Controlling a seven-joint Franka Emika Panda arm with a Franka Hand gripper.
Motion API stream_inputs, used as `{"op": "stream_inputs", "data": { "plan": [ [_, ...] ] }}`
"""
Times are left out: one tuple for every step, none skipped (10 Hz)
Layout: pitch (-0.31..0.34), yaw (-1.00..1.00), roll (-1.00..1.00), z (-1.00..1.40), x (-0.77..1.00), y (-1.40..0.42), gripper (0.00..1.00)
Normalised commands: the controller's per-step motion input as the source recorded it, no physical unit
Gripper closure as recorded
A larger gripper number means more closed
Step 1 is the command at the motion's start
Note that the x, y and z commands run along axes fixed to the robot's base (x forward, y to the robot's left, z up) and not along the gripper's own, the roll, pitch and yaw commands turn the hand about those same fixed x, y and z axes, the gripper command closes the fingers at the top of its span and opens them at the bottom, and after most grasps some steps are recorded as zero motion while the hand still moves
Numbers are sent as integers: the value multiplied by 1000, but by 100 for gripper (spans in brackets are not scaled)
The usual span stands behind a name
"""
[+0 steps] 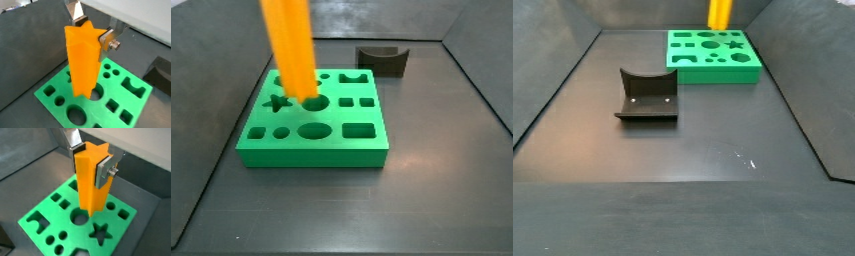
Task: Insert the star object.
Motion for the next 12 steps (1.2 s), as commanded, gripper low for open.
{"op": "stream_inputs", "data": {
  "plan": [
    [-114,0,-70,-220,-429,220,100],
    [-150,197,-109,-334,-260,377,100],
    [-140,311,-111,-294,-166,189,100],
    [-184,151,-191,-140,-257,29,100],
    [-204,226,-191,-194,-309,140,100],
    [-223,326,-184,-143,-394,237,100],
    [-241,354,-159,-69,-466,226,100],
    [-209,374,-79,-114,-451,251,100],
    [-153,274,0,-134,-380,103,100],
    [-121,109,0,-160,-314,-17,100],
    [-124,9,-57,-197,-189,-186,100],
    [-103,0,-86,-283,0,-180,100]
  ]
}}
